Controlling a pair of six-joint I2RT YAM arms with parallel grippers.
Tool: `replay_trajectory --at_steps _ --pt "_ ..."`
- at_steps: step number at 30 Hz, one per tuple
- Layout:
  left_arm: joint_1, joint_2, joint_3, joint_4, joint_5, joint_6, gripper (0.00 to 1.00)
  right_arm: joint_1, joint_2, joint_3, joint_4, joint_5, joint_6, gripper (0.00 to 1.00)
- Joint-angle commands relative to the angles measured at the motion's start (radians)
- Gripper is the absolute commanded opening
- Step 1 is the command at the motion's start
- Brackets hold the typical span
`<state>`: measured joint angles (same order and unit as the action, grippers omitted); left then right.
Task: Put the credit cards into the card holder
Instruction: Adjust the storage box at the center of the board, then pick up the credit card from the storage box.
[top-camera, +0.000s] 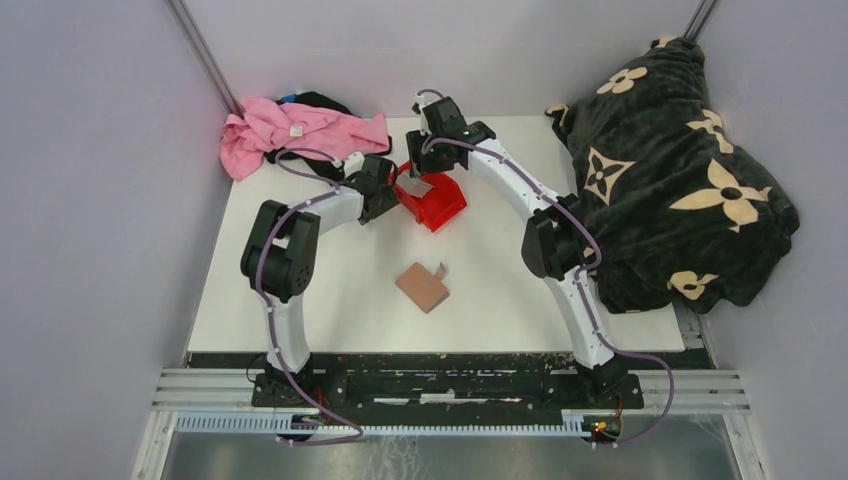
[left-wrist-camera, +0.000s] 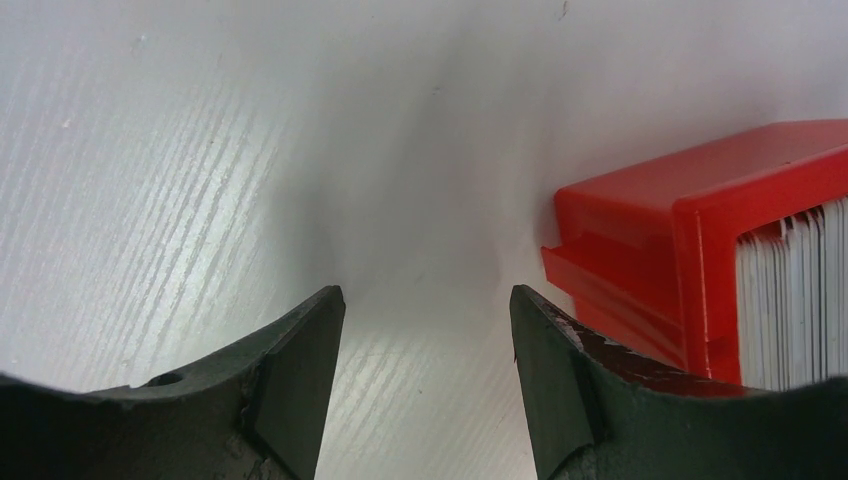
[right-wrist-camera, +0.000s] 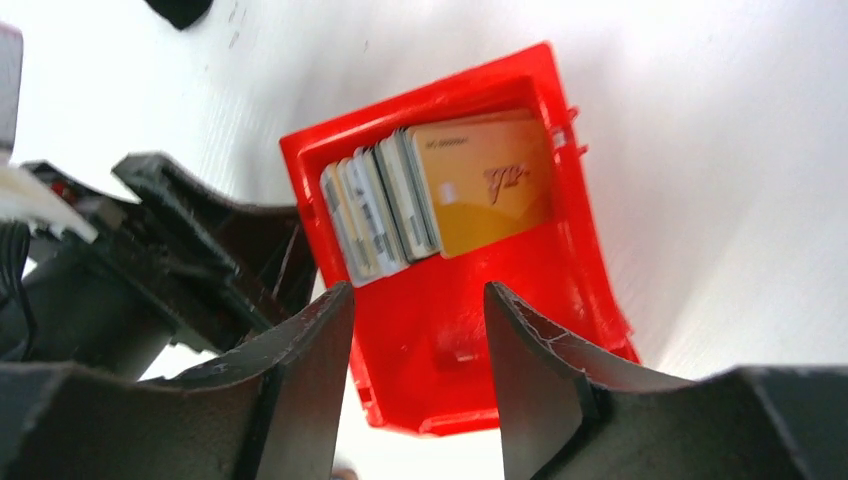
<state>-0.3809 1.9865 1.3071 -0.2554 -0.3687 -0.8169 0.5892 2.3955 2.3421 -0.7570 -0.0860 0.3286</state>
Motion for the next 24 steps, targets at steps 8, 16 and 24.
replay_trajectory --at_steps 8,16,24 --pt "0.009 -0.083 -0.020 0.018 0.014 -0.002 0.70 -0.021 0.156 0.216 0.079 -0.120 -0.036 0.61" --pt "0.012 -0.081 -0.024 0.011 0.008 0.002 0.70 -0.039 0.226 0.276 0.115 -0.125 -0.047 0.65" --pt "0.016 -0.057 -0.006 0.019 0.006 0.017 0.70 -0.068 0.246 0.262 0.118 -0.169 -0.038 0.63"
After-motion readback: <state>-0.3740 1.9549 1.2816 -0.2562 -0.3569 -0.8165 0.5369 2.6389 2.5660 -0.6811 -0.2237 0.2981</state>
